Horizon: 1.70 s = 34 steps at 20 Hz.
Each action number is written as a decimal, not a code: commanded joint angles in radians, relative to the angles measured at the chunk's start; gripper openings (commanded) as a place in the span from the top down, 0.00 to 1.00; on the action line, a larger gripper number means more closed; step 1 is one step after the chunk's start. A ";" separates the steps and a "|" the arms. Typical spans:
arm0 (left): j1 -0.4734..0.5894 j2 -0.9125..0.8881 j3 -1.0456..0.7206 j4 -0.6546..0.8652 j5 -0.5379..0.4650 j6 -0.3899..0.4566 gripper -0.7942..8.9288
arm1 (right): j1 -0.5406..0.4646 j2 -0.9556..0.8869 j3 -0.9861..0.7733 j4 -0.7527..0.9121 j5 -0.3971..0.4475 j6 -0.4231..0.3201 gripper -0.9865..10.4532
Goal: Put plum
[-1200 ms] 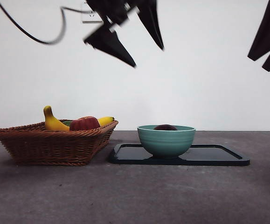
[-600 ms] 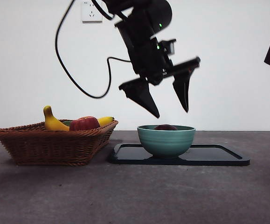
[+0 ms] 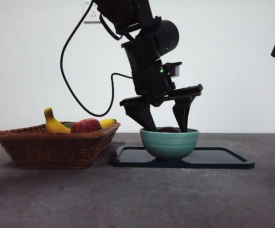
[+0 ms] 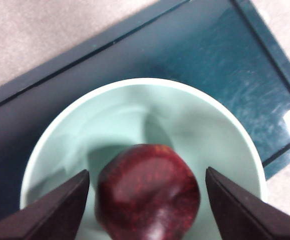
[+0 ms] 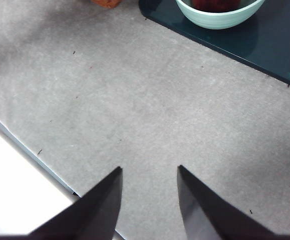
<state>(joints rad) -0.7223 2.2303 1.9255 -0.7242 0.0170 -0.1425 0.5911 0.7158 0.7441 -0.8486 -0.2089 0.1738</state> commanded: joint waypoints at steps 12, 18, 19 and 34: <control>-0.021 0.047 0.032 -0.044 -0.020 0.026 0.58 | 0.009 0.006 0.008 0.010 0.001 0.009 0.76; -0.019 0.046 0.097 -0.105 -0.020 0.051 0.68 | 0.009 0.006 0.008 0.010 0.001 0.009 0.76; -0.018 0.046 0.145 -0.146 -0.020 0.056 0.68 | 0.009 0.006 0.008 0.010 0.003 0.008 0.76; 0.116 -0.410 0.409 -0.628 -0.041 0.080 0.68 | 0.009 -0.079 0.008 0.008 0.027 0.010 0.76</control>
<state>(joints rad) -0.6033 1.8175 2.3020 -1.3605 -0.0219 -0.0689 0.5911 0.6338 0.7441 -0.8486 -0.1829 0.1738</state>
